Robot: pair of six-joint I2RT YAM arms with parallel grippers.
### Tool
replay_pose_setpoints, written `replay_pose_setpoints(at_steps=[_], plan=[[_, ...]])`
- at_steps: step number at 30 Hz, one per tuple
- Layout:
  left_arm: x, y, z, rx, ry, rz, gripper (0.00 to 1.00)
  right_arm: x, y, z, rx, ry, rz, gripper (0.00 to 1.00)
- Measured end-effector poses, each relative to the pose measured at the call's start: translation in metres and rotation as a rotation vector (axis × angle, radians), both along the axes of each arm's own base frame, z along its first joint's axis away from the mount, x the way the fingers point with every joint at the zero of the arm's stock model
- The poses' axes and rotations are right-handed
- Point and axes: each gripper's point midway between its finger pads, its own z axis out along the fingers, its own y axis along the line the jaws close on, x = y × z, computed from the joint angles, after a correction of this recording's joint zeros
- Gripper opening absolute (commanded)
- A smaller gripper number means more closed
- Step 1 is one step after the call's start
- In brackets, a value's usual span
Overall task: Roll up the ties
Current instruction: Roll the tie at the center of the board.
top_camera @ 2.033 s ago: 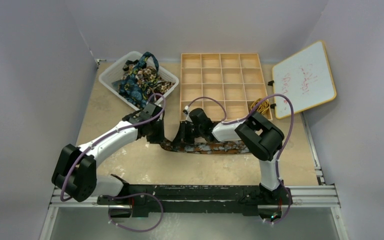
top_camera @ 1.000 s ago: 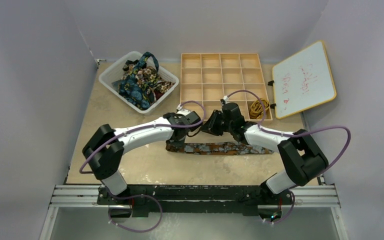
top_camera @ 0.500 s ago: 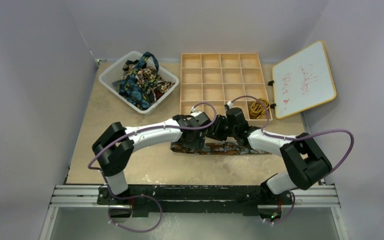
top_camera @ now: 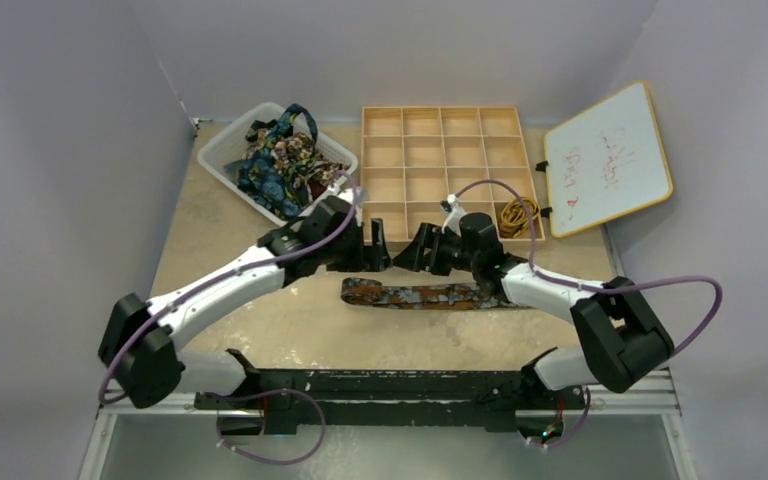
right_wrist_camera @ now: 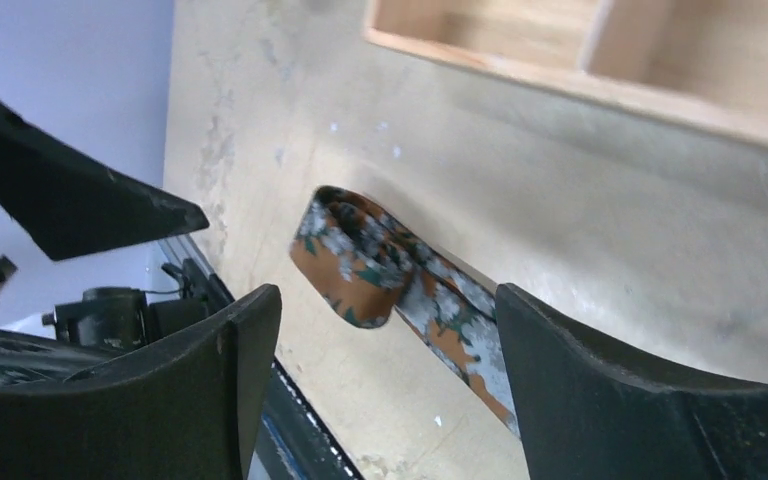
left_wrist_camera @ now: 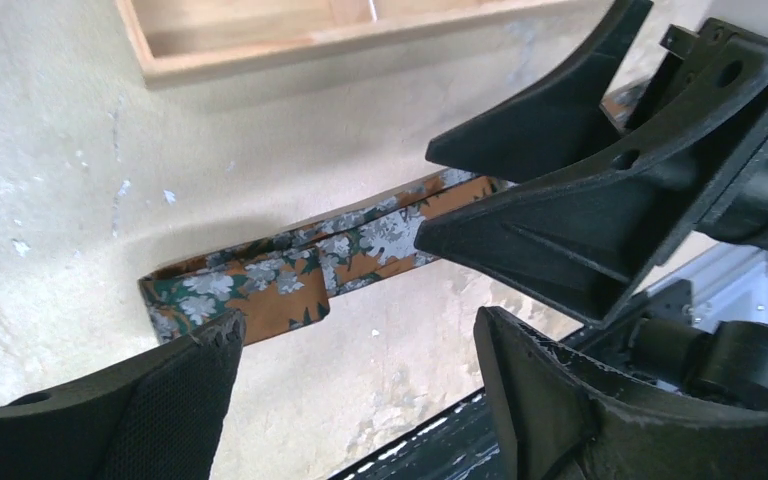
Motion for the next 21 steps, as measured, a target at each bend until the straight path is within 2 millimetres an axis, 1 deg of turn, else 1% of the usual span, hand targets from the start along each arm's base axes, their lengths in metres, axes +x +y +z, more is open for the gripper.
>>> replay_pose_setpoints(at_steps=[1,2,3,4,5,8,10,11,13,15,17,19,21], plan=[[0.001,0.004,0.010,-0.032,-0.021,0.004,0.85,0.001,0.004,0.009,0.008,-0.048,0.037,0.83],[0.003,0.009,0.016,-0.051,-0.038,0.008,0.86,0.003,0.006,0.013,0.007,-0.080,0.056,0.83],[0.004,0.016,0.022,-0.072,-0.052,0.022,0.86,0.006,0.011,0.022,0.003,-0.134,0.090,0.84],[0.006,0.023,0.024,-0.085,-0.058,0.036,0.86,0.007,0.015,0.027,-0.001,-0.168,0.110,0.92],[0.009,0.034,0.024,-0.097,-0.058,0.058,0.86,0.008,0.023,0.036,-0.011,-0.230,0.150,0.95],[0.014,0.062,0.011,-0.115,-0.030,0.127,0.87,0.000,0.050,0.050,-0.059,-0.392,0.269,0.94],[0.014,0.082,-0.005,-0.120,0.011,0.176,0.87,-0.015,0.077,0.053,-0.097,-0.502,0.391,0.94],[0.012,0.094,-0.016,-0.125,0.041,0.208,0.88,-0.021,0.089,0.050,-0.121,-0.541,0.444,0.94],[0.006,0.109,-0.030,-0.138,0.086,0.249,0.88,-0.028,0.106,0.037,-0.170,-0.588,0.540,0.94],[-0.001,0.121,-0.041,-0.160,0.124,0.277,0.88,-0.027,0.114,0.016,-0.237,-0.607,0.615,0.94],[-0.006,0.131,-0.049,-0.183,0.150,0.307,0.88,-0.027,0.113,-0.008,-0.309,-0.612,0.683,0.94],[-0.008,0.138,-0.052,-0.199,0.160,0.330,0.88,-0.031,0.109,-0.024,-0.354,-0.613,0.733,0.94],[-0.009,0.142,-0.051,-0.215,0.156,0.343,0.88,-0.035,0.105,-0.036,-0.392,-0.614,0.785,0.94]])
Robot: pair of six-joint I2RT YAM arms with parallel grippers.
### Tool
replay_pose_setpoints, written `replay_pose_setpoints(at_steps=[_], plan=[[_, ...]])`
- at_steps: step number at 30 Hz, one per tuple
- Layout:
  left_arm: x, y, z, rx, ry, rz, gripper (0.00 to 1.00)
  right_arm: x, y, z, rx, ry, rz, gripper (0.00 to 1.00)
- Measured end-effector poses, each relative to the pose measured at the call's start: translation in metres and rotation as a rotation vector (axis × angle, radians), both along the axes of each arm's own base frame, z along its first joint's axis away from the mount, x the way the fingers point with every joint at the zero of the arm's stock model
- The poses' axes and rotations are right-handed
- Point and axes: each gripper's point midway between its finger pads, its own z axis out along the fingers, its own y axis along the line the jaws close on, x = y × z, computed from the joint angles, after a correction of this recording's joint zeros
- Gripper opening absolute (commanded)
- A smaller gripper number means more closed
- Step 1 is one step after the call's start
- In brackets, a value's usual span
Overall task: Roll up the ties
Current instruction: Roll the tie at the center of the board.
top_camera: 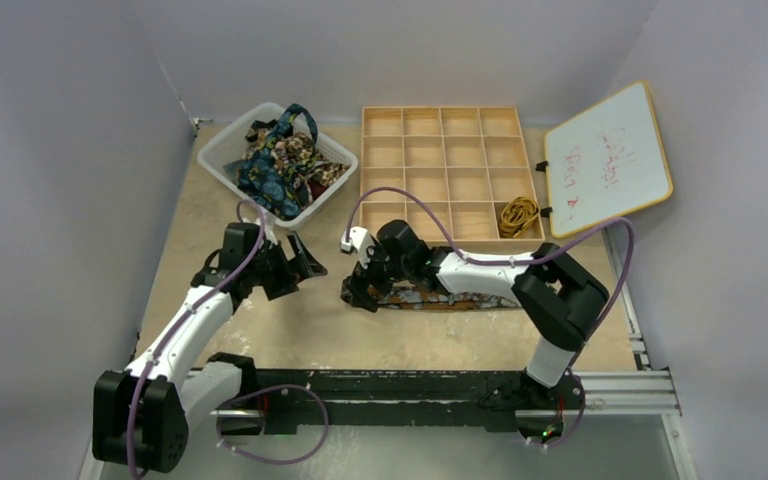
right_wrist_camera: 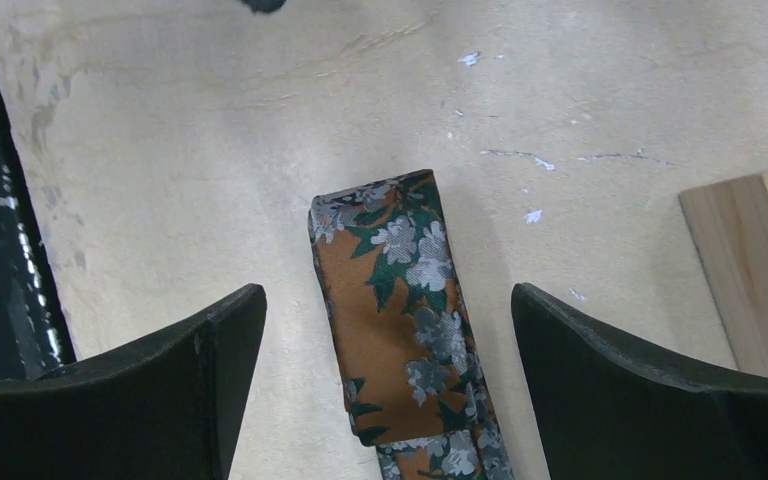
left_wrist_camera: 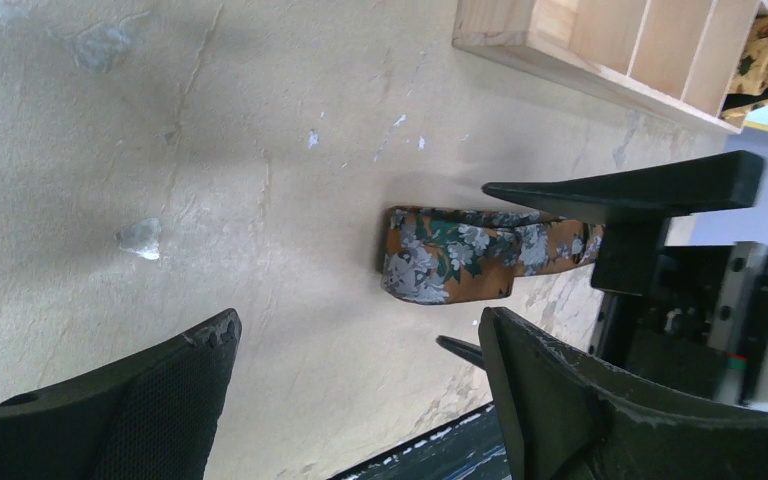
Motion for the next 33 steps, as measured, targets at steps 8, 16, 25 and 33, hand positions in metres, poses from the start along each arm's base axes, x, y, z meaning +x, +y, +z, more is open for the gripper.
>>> replay_pose_setpoints(at_steps=[8,16,25,33], plan=[[0.000,0.002,0.010,-0.027,-0.035,0.006,0.87,0.004,0.011,-0.009,-0.052,-0.051,0.089,0.92],[-0.002,0.002,0.007,-0.029,-0.026,0.002,0.87,0.009,0.014,-0.036,-0.120,-0.052,0.136,0.62],[-0.007,0.001,-0.002,-0.044,-0.012,-0.008,0.86,0.010,0.023,-0.036,-0.103,-0.081,0.171,0.50],[-0.007,0.000,-0.001,-0.047,-0.011,-0.005,0.86,-0.025,0.041,-0.035,-0.086,-0.077,0.299,0.52]])
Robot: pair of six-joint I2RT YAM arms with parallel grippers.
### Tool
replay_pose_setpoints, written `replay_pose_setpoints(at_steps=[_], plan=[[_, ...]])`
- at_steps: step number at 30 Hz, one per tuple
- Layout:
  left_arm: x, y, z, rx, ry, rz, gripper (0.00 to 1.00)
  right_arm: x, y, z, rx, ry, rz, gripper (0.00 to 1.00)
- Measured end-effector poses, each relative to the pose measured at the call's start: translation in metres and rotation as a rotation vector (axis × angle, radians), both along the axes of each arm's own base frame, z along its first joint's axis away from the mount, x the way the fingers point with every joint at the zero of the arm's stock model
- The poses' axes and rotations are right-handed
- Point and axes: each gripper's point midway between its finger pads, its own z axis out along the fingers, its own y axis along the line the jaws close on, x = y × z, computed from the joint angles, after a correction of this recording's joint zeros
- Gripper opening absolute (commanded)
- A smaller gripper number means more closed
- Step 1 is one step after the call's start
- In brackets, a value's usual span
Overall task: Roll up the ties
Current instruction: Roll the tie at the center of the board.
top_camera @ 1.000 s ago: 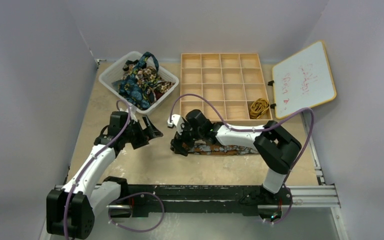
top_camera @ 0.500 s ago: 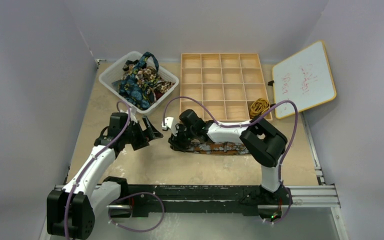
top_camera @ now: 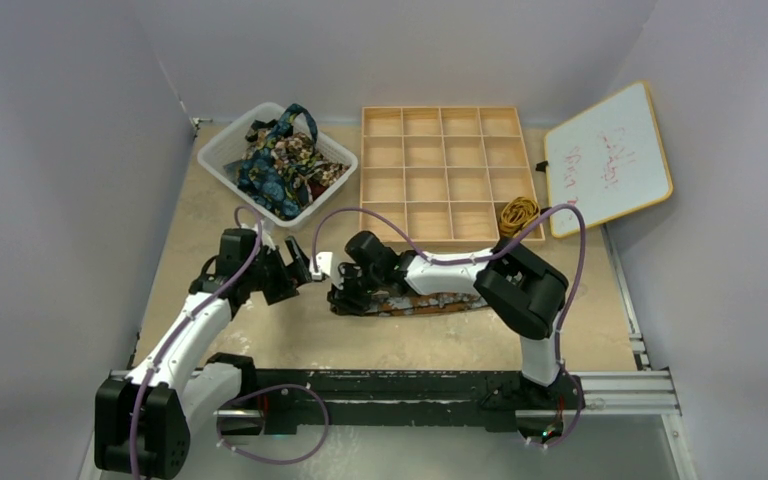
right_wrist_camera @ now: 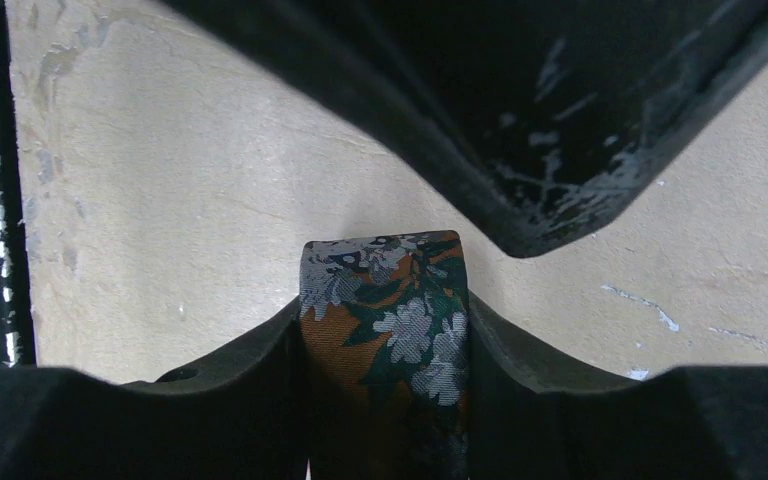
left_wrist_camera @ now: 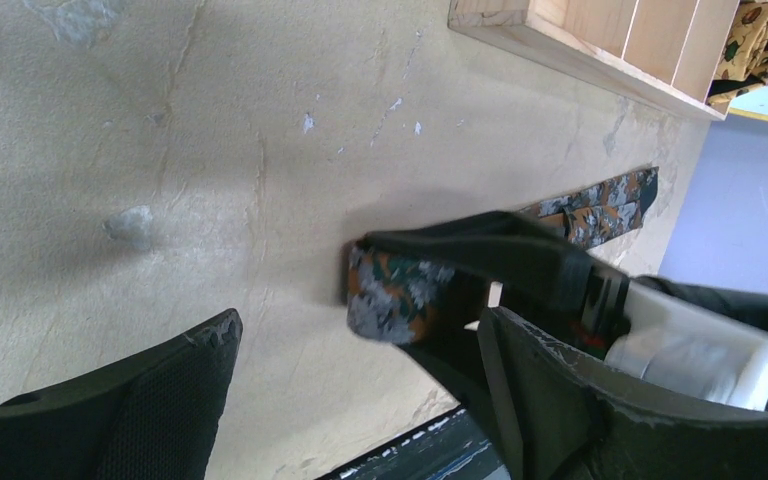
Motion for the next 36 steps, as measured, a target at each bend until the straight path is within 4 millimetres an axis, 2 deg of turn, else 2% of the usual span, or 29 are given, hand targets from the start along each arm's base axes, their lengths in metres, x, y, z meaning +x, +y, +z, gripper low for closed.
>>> replay_pose_setpoints(at_steps=[2,7,12,14,15,16,17,18,20,22,26,28,31,33,36], plan=[[-0.002,0.001,-0.001,0.003,0.010,0.004,0.86,-0.006,0.004,0.001,0.001,0.000,0.014,0.58],[-0.003,0.004,0.000,0.007,0.009,0.032,0.86,-0.005,0.008,0.006,0.011,-0.011,0.024,0.80],[-0.005,0.006,0.001,0.006,0.005,0.056,0.86,-0.010,0.010,0.016,0.047,-0.016,0.018,0.87],[-0.004,0.007,0.003,0.005,-0.003,0.067,0.87,-0.016,0.004,0.029,0.081,-0.014,-0.004,0.90],[-0.004,0.008,0.005,0.005,-0.009,0.070,0.87,-0.019,0.000,0.041,0.109,-0.018,-0.025,0.97],[-0.003,0.008,0.006,0.004,-0.014,0.072,0.87,-0.020,-0.004,0.054,0.142,-0.025,-0.053,0.99],[-0.003,0.008,0.006,0.004,-0.018,0.073,0.86,-0.021,-0.009,0.053,0.150,-0.017,-0.091,0.99],[-0.003,0.008,0.007,0.004,-0.020,0.073,0.86,-0.020,-0.012,0.079,0.215,-0.040,-0.126,0.99],[-0.003,0.008,0.007,0.004,-0.020,0.077,0.86,-0.015,-0.025,0.107,0.307,-0.048,-0.263,0.99],[-0.004,0.009,0.006,0.001,-0.030,0.082,0.86,-0.009,-0.047,0.135,0.431,-0.017,-0.428,0.99],[-0.008,0.008,0.004,-0.015,-0.042,0.087,0.85,-0.003,-0.082,0.162,0.609,0.143,-0.684,0.98],[-0.008,0.006,0.003,-0.022,-0.047,0.081,0.85,-0.003,-0.088,0.167,0.666,0.253,-0.768,0.91],[-0.009,0.003,-0.001,-0.039,-0.041,0.062,0.84,-0.003,-0.083,0.160,0.679,0.428,-0.853,0.75],[-0.011,0.000,-0.005,-0.052,-0.036,0.049,0.84,-0.002,-0.080,0.143,0.636,0.524,-0.891,0.64],[-0.016,-0.004,-0.014,-0.074,-0.015,0.025,0.84,0.000,-0.076,0.104,0.533,0.665,-0.943,0.55]])
